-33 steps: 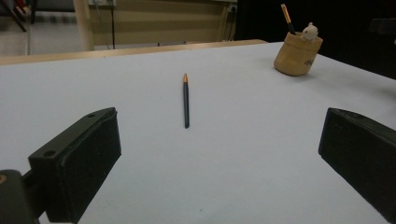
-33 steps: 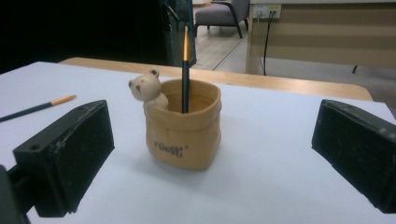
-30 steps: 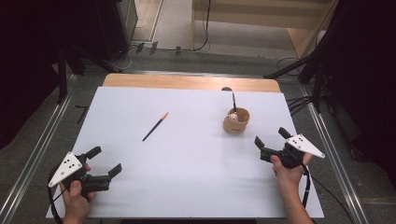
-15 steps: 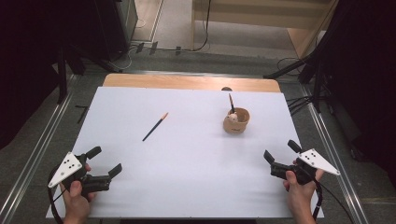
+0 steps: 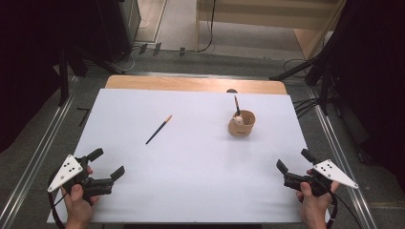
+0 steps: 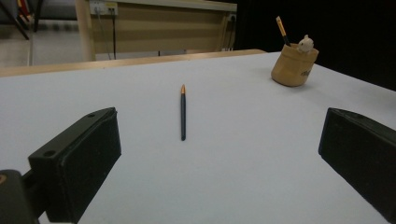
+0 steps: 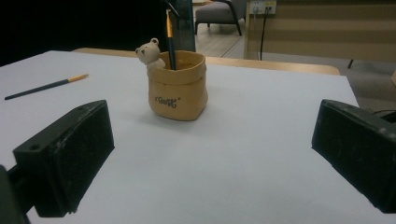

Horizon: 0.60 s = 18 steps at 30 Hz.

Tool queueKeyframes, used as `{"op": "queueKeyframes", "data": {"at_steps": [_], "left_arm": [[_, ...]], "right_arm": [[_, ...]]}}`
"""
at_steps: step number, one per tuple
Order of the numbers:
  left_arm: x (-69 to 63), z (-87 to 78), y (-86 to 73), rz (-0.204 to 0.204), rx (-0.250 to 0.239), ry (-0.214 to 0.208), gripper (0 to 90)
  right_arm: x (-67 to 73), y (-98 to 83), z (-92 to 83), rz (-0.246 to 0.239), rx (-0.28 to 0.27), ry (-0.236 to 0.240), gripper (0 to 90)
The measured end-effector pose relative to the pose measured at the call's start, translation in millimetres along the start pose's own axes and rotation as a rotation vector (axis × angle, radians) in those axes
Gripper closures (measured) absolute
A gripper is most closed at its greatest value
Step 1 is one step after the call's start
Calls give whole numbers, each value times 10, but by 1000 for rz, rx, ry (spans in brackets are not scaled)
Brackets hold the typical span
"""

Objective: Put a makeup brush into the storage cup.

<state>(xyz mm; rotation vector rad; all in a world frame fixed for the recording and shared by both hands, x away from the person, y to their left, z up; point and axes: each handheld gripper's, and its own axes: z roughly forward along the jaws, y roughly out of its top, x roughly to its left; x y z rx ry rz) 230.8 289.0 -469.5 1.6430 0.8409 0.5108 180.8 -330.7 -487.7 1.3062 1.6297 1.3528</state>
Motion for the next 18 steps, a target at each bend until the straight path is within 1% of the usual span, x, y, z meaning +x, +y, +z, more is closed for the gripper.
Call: {"op": "queueKeyframes", "data": {"at_steps": [3, 5, 10, 12, 15, 16, 18], "left_arm": [[-50, 69, 60, 21, 7, 0, 0], [-90, 121, 101, 36, 20, 6, 0], [-113, 266, 179, 27, 33, -15, 0], [-112, 336, 213, 24, 33, -16, 0], [-100, 451, 273, 34, 38, -14, 0], [-95, 509, 291, 41, 41, -10, 0], [-72, 611, 314, 35, 46, -11, 0]], "right_arm": [[6, 14, -11, -7, -6, 3, 0], [1, 17, -19, -5, -10, 5, 0], [-5, 27, -25, 4, -14, 7, 0], [1, 28, -23, 1, -13, 10, 0], [16, 21, -19, -6, -11, 12, 0], [21, 21, -20, -8, -11, 13, 0], [24, 27, -27, -7, -13, 12, 0]]}}
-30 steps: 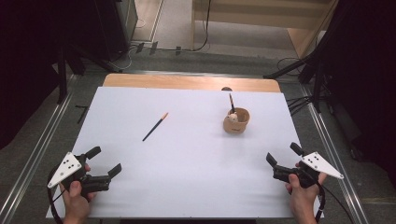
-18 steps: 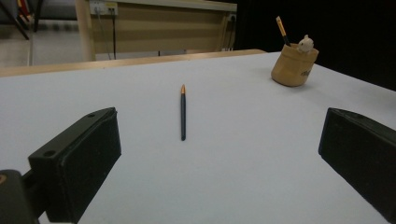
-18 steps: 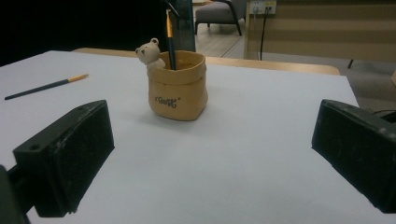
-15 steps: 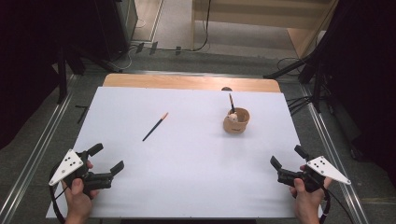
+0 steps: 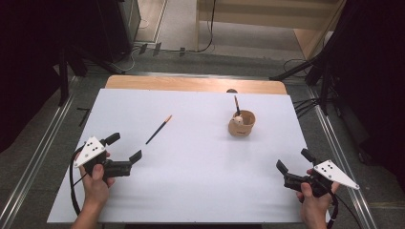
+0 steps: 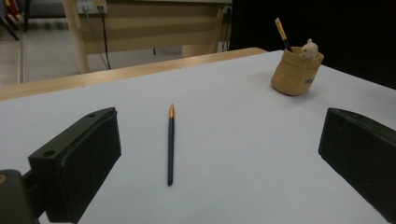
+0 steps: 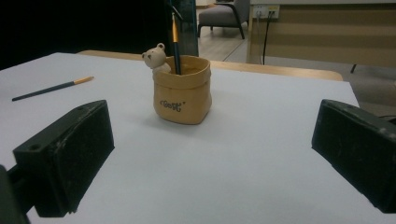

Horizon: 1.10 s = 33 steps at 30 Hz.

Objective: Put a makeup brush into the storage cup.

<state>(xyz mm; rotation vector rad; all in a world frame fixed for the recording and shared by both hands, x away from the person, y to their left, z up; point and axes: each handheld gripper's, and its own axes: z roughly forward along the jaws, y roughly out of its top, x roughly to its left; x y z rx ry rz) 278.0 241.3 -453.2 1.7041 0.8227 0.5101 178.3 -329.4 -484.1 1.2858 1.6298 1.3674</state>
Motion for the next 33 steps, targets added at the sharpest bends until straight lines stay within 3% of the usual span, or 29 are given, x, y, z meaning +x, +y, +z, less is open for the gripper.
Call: {"op": "queueKeyframes", "data": {"at_steps": [5, 11, 19, 26, 33], "left_arm": [[41, 252, 54, -3, 25, 4, 0], [99, 541, 120, -6, 91, -2, 1], [211, 814, 191, -21, 176, 8, 25], [304, 1012, 217, -58, 246, 7, 63], [306, 1229, 290, -48, 387, 27, 73]], "right_arm": [[-23, -1, -3, 10, 0, -5, 0], [-23, -3, 24, 11, 8, -4, 0], [1, -4, 37, 4, 19, 3, 0], [-18, -13, 37, 17, 22, 4, 0], [-20, -18, 42, 19, 28, 7, 0]]}}
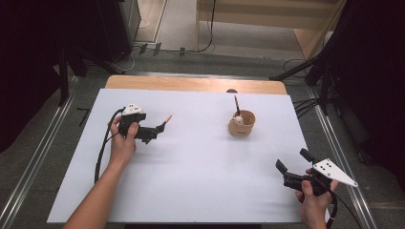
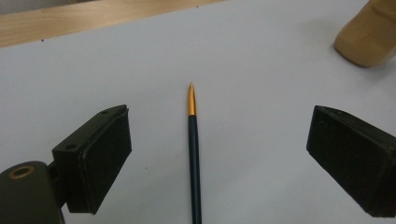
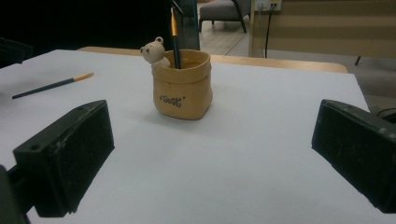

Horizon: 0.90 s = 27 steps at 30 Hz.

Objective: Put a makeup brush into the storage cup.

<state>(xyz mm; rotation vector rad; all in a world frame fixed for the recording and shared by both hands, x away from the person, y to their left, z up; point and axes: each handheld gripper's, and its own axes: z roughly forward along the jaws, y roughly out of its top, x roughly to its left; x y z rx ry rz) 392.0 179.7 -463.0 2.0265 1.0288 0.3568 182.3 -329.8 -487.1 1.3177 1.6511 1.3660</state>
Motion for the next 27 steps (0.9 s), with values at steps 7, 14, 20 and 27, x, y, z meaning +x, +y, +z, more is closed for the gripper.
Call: {"op": "queueKeyframes", "data": {"at_steps": [7, 14, 20, 27], "left_arm": [[-25, 198, 96, 4, 195, 62, 143], [-49, 284, 180, 1, 334, 80, 173], [-64, 349, 228, -1, 447, 122, 316], [-37, 393, 238, -12, 543, 156, 568]], "right_arm": [[6, -5, 12, -2, 7, -1, 0], [-8, -8, 14, -1, 9, -5, 0], [-9, -10, 17, 0, 16, -1, 0], [-12, -13, 27, 0, 19, -2, 0]]}}
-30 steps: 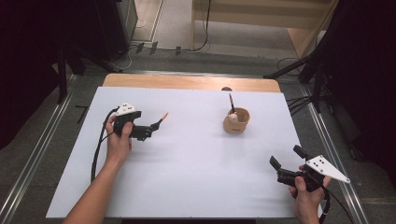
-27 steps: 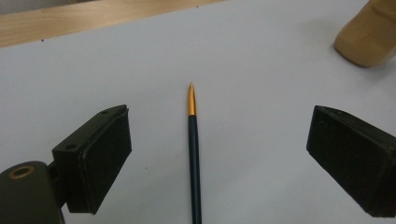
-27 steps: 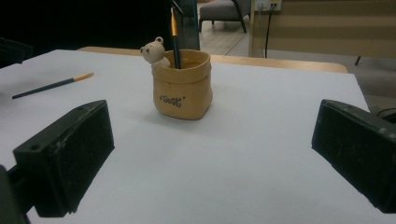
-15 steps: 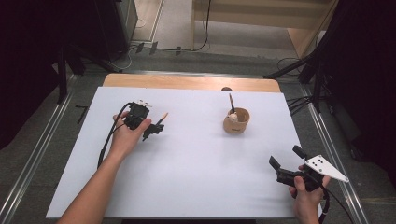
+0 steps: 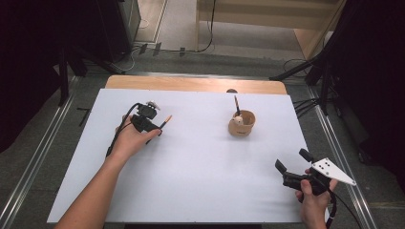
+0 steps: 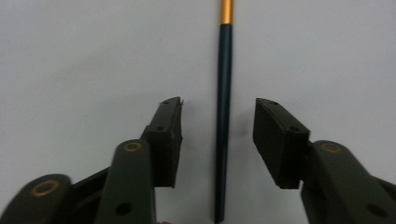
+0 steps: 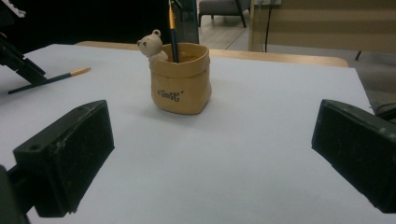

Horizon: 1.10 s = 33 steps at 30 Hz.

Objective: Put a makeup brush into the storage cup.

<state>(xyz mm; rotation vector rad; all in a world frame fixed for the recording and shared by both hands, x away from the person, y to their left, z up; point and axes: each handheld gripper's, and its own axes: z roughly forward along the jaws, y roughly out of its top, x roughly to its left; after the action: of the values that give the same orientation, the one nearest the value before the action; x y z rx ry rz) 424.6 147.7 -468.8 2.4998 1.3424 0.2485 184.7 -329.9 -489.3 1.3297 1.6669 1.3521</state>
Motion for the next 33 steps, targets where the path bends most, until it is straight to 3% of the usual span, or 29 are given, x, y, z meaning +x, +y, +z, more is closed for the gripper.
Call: {"op": "queueKeyframes", "data": {"at_steps": [9, 13, 15, 20, 33], "left_arm": [[19, 15, 26, 4, 41, -10, 749], [9, 19, 35, 30, 52, -15, 856], [-1, 19, 33, 48, 49, -9, 858], [36, 11, 24, 51, 42, -34, 861], [-26, -254, -51, 53, -124, -118, 862]], "right_arm": [[-1, -10, 21, 3, 11, 0, 0], [-3, -8, 30, 5, 14, 0, 0], [-5, -7, 34, 14, 22, -1, 0], [1, -6, 42, 18, 28, -1, 0], [169, 53, 102, -10, 27, 16, 0]]}}
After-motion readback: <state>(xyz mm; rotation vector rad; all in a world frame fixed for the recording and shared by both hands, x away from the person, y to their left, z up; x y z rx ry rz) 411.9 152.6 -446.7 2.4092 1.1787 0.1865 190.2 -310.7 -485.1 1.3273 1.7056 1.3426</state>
